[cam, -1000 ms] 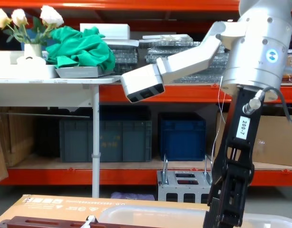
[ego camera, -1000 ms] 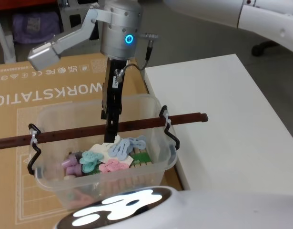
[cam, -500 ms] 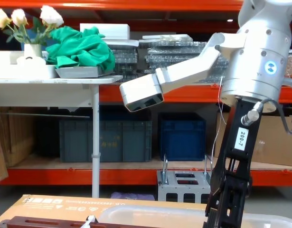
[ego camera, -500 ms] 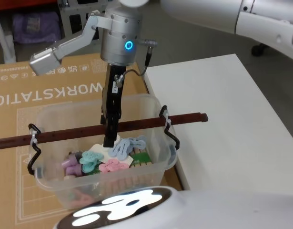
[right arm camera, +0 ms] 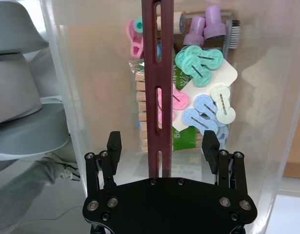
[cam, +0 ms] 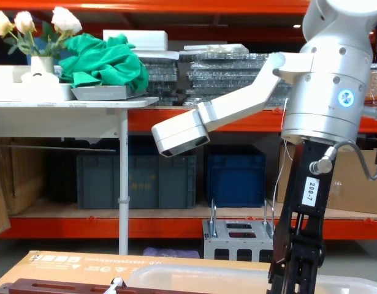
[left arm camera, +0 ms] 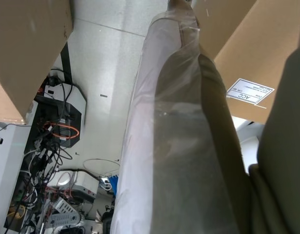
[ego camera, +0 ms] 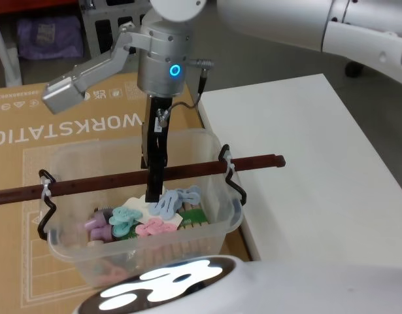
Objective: Use one hand to grasp the basket and place it at the designated location.
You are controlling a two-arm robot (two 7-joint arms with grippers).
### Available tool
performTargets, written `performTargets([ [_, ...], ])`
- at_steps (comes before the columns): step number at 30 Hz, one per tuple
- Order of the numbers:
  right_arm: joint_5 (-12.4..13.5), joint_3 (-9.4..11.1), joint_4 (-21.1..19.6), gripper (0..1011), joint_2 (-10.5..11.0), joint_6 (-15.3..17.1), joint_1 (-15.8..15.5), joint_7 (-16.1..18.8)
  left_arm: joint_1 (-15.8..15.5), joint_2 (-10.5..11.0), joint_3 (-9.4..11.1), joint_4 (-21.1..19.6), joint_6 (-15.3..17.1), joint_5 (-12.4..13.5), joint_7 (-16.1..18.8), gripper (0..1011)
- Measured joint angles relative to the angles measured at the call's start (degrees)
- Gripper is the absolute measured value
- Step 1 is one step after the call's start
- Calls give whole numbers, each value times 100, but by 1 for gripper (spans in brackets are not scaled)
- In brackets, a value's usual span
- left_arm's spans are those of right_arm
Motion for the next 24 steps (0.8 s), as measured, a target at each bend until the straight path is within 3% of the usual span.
performTargets([
  [10, -190, -106, -96, 1000, -14, 59, 45, -106, 0, 0, 0, 0, 0, 0, 0, 0],
  [24, -85, -141, 59, 1000, -121, -111, -5, -112, 0, 0, 0, 1, 0, 0, 0, 0],
])
